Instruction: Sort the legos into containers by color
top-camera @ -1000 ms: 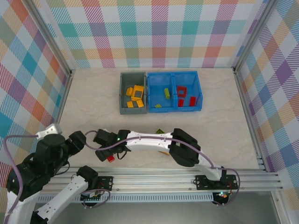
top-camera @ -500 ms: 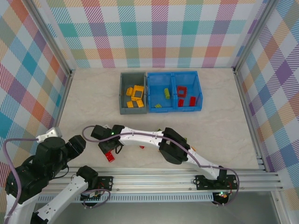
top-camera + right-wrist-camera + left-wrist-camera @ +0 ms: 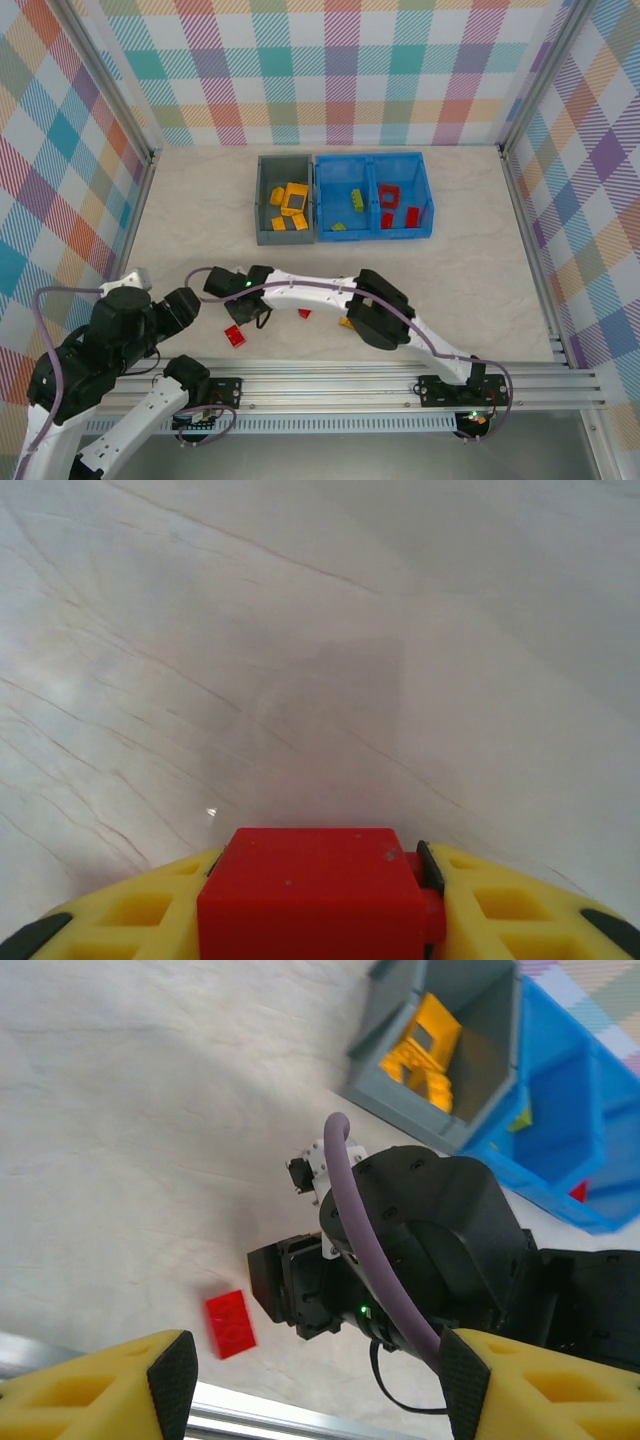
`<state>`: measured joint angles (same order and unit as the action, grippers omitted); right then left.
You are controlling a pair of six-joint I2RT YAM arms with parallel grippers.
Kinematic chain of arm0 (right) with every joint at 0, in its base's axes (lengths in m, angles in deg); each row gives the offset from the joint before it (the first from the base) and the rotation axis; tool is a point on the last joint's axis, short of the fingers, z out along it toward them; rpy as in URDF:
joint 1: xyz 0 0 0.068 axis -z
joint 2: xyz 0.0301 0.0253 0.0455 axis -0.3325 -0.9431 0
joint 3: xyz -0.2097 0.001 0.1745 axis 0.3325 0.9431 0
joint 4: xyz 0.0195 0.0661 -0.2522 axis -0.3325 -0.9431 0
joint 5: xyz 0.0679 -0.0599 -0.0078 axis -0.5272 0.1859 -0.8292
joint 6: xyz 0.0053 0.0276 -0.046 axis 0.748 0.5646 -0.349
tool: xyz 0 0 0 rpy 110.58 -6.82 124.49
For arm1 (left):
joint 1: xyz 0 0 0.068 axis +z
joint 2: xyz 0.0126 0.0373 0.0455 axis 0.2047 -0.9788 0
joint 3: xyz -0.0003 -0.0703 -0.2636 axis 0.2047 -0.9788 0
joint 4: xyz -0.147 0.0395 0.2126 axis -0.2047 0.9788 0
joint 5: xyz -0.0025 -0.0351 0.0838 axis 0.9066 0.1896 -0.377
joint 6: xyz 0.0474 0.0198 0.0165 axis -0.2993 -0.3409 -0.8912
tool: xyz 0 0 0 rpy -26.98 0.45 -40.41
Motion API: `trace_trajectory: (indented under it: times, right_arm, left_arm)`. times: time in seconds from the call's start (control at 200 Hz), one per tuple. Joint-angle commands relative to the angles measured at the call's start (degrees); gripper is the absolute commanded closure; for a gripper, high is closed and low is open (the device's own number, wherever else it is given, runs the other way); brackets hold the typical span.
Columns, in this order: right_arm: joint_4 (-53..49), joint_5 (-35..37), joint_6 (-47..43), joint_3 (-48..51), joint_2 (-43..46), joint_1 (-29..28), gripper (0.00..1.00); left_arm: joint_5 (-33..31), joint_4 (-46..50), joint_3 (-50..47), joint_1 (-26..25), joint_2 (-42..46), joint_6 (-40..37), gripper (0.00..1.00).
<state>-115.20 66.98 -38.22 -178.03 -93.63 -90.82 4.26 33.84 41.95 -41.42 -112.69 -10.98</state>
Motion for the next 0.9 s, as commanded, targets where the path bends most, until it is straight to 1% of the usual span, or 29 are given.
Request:
trace_trajectory:
  times: [0.0,0.11,0.22,0.285,0.355,0.415,0.495,0.575,0.66,0.775,0.83,0.895]
  right_arm:
    - [1.73,3.7,0.59,6.68,14.11,4.24,0.62]
    - [3.26,5.03,0.27,18.82,28.2,10.6,0.62]
    - [2.62,4.95,-0.58,29.15,40.19,19.99,0.62]
    - [2.52,4.31,-1.5,34.04,45.06,26.58,0.62]
    - [2.41,3.18,-2.51,37.23,47.64,33.44,0.62]
    - [2.34,2.66,-3.07,38.32,47.34,38.66,0.61]
    - [2.39,1.73,-3.17,37.88,44.62,44.34,0.61]
    - [2.86,0.73,-3.25,36.0,40.73,47.93,0.61]
    - [2.38,0.96,-3.26,32.67,36.42,50.12,0.61]
    - [0.38,1.13,-3.19,27.54,30.64,52.17,0.61]
    - [-0.18,1.04,-3.3,25.71,28.26,52.85,0.6]
    - [-0.43,0.56,-3.64,23.97,25.77,53.45,0.6]
  left_arm:
    - [9.69,-9.88,-0.87,-0.34,-4.04,-2.92,0.33]
    - [16.31,-17.01,-0.55,-0.37,-9.61,-3.38,0.34]
    - [21.16,-25.21,-0.96,-0.86,-15.45,-1.91,0.35]
    - [21.5,-30.07,-1.26,-2.72,-18.56,-0.84,0.36]
    - [18.91,-34.01,-0.8,-6.96,-22.36,-0.75,0.36]
    - [15.31,-36.2,0.4,-11.78,-26.43,-1.38,0.36]
    - [8.54,-38.27,2.24,-19.26,-32.25,-2.32,0.36]
    - [2.47,-41.12,3.58,-25.74,-37.4,-3.07,0.35]
    - [-2.39,-43.1,5.72,-31.21,-42.71,-4.41,0.35]
    - [-7.42,-44.3,9.28,-36.24,-48.77,-5.8,0.35]
    - [-9.35,-43.94,10.78,-37.54,-51.15,-5.82,0.35]
    - [-9.68,-44.21,12.27,-38.35,-53.37,-6.36,0.35]
